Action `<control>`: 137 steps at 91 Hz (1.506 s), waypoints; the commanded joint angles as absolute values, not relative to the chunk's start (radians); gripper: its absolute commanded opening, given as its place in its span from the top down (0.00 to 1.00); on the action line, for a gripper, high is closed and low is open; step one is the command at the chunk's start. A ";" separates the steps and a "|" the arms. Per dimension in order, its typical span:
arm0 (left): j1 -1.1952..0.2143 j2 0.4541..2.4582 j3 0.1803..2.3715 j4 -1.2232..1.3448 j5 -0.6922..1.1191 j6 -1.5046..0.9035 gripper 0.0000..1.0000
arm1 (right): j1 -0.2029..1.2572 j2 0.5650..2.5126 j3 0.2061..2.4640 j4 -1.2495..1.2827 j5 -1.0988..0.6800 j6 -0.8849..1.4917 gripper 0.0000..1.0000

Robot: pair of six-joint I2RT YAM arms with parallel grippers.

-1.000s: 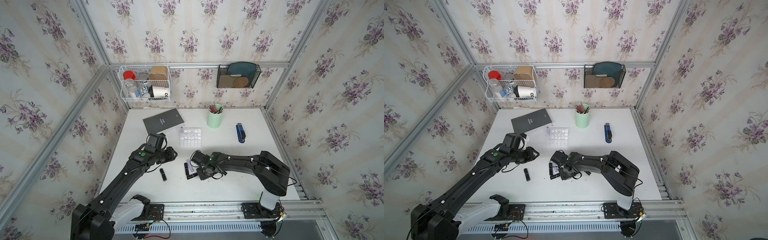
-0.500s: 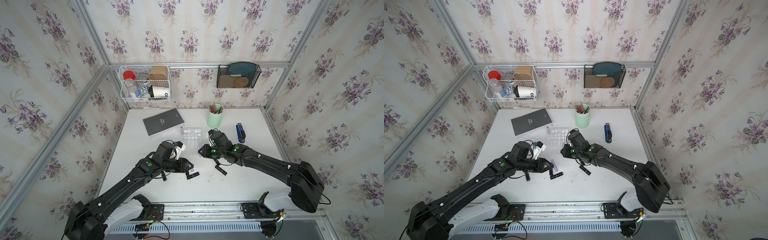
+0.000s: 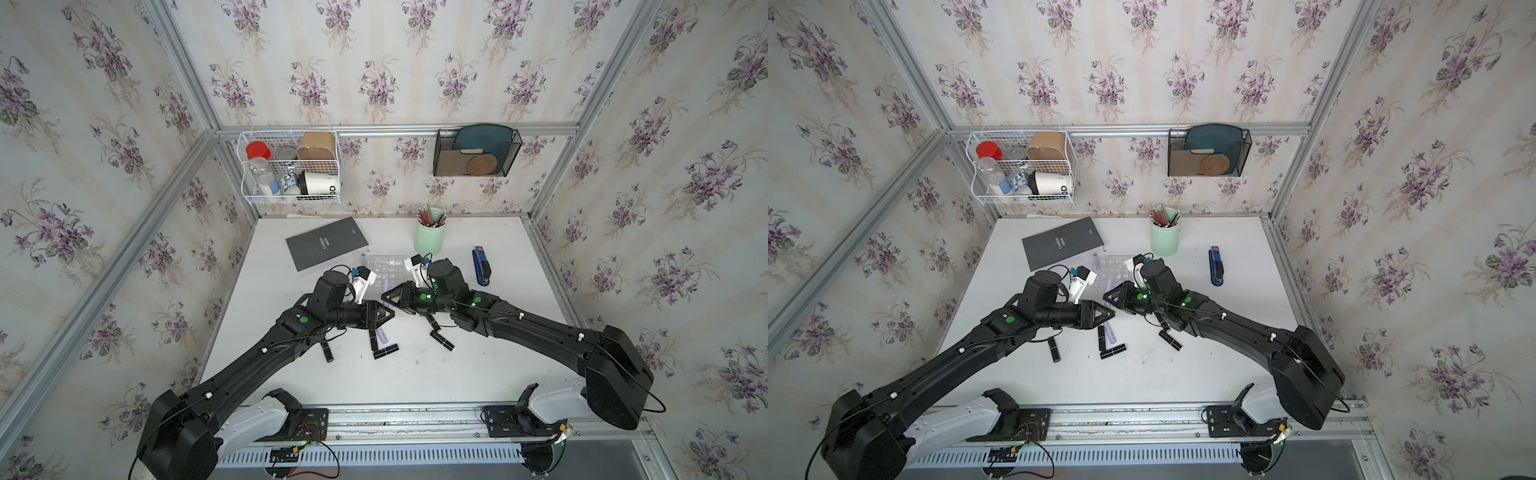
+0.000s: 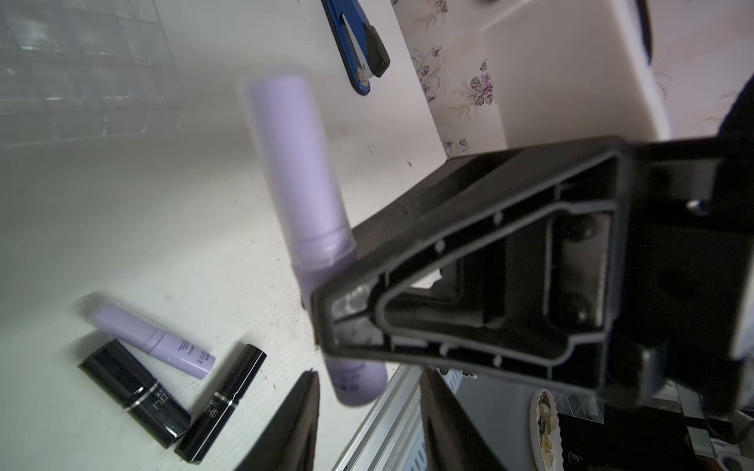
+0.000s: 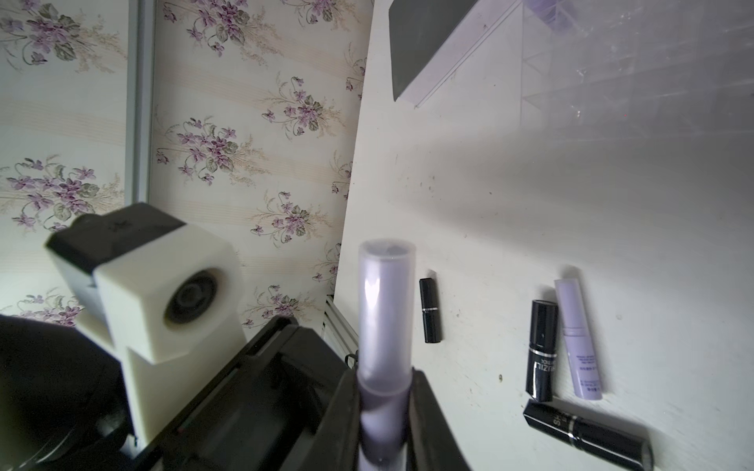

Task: Arrange the lipsticks in the organizer
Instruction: Pick up the lipstick at the center of the board.

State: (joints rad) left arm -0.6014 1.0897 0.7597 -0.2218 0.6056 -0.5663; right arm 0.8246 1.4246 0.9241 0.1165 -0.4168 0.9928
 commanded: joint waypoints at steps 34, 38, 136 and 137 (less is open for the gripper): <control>-0.567 1.120 0.802 -0.221 0.636 -0.485 0.78 | 0.825 1.431 0.908 0.214 -0.528 1.024 0.80; -0.564 1.124 0.804 -0.226 0.637 -0.478 0.80 | 0.824 1.432 0.909 0.216 -0.532 1.025 0.80; -0.574 1.157 0.854 -0.316 0.620 -0.334 0.92 | 0.696 1.505 1.073 -0.016 -0.578 0.941 0.80; -0.574 1.159 0.856 -0.318 0.617 -0.336 0.90 | 0.695 1.506 1.073 -0.008 -0.577 0.944 0.81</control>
State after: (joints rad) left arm -0.5755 1.1515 0.8417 -0.3214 0.6308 -0.3462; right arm 0.6975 1.4940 1.0740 -0.0391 -0.5896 0.9340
